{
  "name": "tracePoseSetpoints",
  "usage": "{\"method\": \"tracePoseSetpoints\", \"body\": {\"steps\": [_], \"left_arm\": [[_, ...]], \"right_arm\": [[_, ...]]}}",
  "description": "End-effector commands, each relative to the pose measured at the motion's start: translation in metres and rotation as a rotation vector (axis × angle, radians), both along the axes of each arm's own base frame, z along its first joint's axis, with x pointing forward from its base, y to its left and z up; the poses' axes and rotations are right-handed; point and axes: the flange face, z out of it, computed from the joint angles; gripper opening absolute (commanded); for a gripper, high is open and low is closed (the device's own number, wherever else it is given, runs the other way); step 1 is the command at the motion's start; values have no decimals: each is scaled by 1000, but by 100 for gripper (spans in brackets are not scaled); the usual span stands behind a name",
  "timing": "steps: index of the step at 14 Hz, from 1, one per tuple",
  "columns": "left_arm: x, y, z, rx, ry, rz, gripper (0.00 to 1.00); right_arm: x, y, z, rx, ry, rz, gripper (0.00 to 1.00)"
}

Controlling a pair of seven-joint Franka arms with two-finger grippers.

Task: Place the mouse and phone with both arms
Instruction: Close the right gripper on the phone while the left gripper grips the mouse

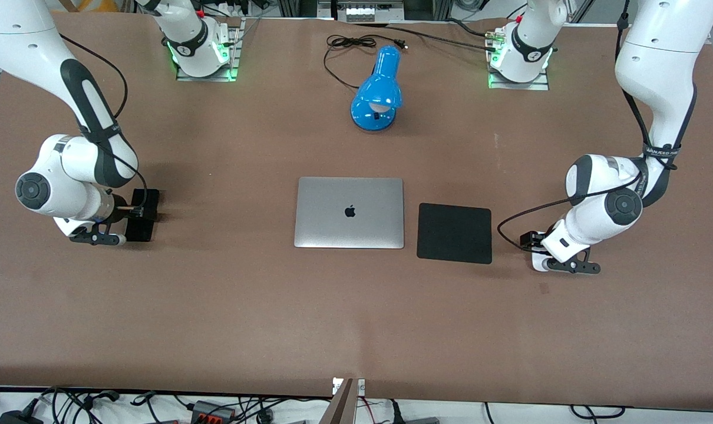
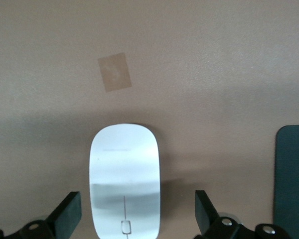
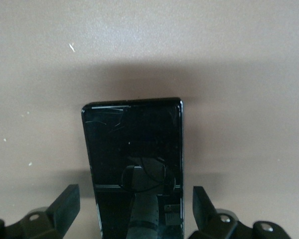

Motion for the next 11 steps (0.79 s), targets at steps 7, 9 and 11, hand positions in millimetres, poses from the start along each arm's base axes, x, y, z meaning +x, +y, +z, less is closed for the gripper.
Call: {"method": "tracePoseSetpoints", "body": {"steps": [7,9,11], "left_arm": [[0,21,-17,19,-25,-15,100],[-1,21,-20,16,-32,-15,100],[-3,26,-25,11,-45,-6,97]], "right_arm": [[9,-6,-17,6,13,47,100],[8,-6,-18,7,14,47,100],[8,-4,-20,8,19,54,100]]}}
